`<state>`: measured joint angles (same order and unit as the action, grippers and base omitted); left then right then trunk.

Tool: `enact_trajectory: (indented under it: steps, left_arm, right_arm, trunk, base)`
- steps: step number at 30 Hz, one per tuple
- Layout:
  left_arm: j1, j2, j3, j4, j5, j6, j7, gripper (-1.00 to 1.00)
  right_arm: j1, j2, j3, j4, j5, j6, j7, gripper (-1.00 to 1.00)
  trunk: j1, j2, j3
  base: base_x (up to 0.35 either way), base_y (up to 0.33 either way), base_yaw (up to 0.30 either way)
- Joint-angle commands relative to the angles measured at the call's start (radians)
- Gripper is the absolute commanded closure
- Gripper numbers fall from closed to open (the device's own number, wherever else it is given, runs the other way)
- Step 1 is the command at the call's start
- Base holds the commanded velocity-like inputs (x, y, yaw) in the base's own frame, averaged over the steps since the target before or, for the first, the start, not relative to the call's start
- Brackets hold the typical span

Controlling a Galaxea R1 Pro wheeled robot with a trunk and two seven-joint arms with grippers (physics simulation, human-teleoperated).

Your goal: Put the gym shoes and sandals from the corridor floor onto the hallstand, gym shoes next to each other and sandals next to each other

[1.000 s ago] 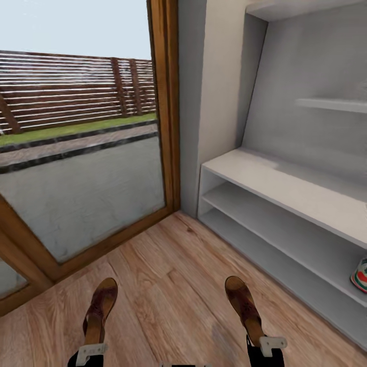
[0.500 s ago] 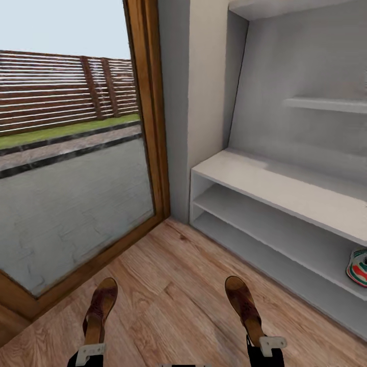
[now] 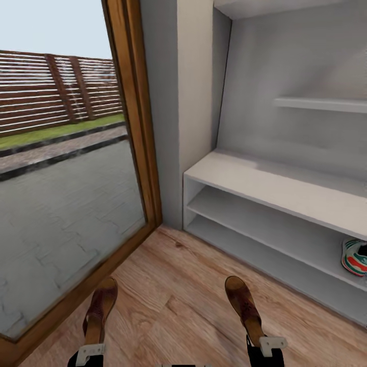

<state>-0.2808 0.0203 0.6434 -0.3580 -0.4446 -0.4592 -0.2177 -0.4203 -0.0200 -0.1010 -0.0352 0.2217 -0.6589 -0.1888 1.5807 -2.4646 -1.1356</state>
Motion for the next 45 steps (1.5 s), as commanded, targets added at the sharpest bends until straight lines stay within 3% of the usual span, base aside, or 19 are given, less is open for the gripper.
enact_trajectory:
  steps: [1,24,45]
  left_arm:
    - [-0.001,0.0,0.008,0.001,-0.003,-0.003,-0.008,1.0]
    - [0.0,0.001,0.009,0.028,-0.005,-0.004,-0.008,1.0]
    - [0.0,0.001,0.009,0.028,-0.007,-0.004,-0.008,1.0]
  right_arm:
    - [-0.001,0.0,-0.008,0.001,0.01,-0.004,-0.002,1.0]
    - [-0.001,0.0,-0.008,0.001,0.01,-0.003,-0.002,1.0]
    - [-0.001,0.0,-0.008,0.001,0.01,-0.003,-0.002,1.0]
  trunk:
    - [0.0,0.0,-0.001]
    - [0.0,0.0,-0.001]
    - [0.0,0.0,-0.001]
  base:
    - [0.176,0.288,-0.263]
    - [0.077,0.291,-0.263]
    - [-0.064,-0.031,-0.263]
